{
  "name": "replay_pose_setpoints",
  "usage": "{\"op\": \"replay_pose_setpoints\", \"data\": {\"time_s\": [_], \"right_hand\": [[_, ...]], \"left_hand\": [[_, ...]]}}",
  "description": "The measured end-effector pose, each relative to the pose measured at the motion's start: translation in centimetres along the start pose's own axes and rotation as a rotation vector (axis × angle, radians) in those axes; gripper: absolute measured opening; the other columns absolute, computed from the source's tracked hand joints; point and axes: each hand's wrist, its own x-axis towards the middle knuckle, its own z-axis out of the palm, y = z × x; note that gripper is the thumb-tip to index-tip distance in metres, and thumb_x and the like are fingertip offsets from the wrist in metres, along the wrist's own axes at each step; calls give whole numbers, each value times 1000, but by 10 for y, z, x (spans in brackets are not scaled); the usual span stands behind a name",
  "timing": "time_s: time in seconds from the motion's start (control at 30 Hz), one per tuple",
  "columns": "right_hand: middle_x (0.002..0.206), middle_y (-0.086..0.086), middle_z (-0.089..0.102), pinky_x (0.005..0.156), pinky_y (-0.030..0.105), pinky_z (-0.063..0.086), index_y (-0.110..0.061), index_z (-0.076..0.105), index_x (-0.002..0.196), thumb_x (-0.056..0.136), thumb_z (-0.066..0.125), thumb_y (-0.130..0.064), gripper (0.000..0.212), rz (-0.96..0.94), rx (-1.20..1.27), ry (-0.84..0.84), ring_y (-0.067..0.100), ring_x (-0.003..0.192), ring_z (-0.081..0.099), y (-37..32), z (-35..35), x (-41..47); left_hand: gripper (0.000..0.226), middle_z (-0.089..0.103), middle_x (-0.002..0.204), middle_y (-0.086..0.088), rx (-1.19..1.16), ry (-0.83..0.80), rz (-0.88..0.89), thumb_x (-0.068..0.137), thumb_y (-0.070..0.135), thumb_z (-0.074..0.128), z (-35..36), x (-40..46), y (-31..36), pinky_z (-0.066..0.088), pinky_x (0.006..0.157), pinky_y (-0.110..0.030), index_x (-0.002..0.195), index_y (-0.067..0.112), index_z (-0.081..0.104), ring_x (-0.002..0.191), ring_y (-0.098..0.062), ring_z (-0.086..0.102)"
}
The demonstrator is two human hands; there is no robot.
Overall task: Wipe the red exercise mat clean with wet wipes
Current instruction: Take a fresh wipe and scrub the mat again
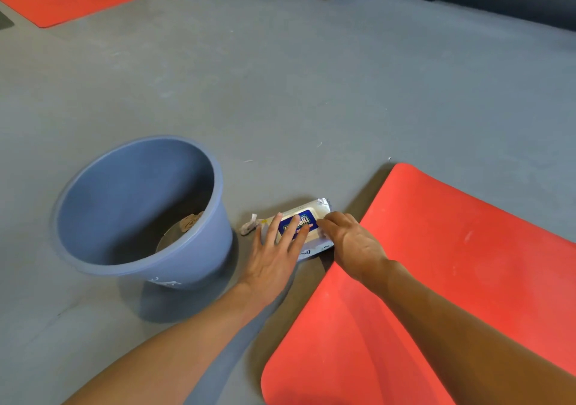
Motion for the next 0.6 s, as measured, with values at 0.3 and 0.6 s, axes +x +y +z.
{"op": "replay_pose_setpoints", "data": {"time_s": [0.3, 0.6], "right_hand": [[142, 17, 49, 112, 35, 36, -2, 48, 144, 90, 61, 0, 55, 60, -12, 36, 36, 134, 43, 23, -9, 14], [135, 5, 51, 95, 42, 33, -15, 49, 135, 106, 41, -28, 32, 195, -170, 97, 30, 123, 46, 43, 10, -38]], "left_hand": [[66, 30, 165, -8, -146, -106, -182, 103, 23, 58, -12, 108, -3, 48, 102, -59, 160, 15, 26, 142, -43, 35], [47, 53, 149, -17, -365, 282, 331, 102, 37, 54, -22, 37, 7, 38, 117, -45, 136, 4, 62, 147, -33, 42]]}}
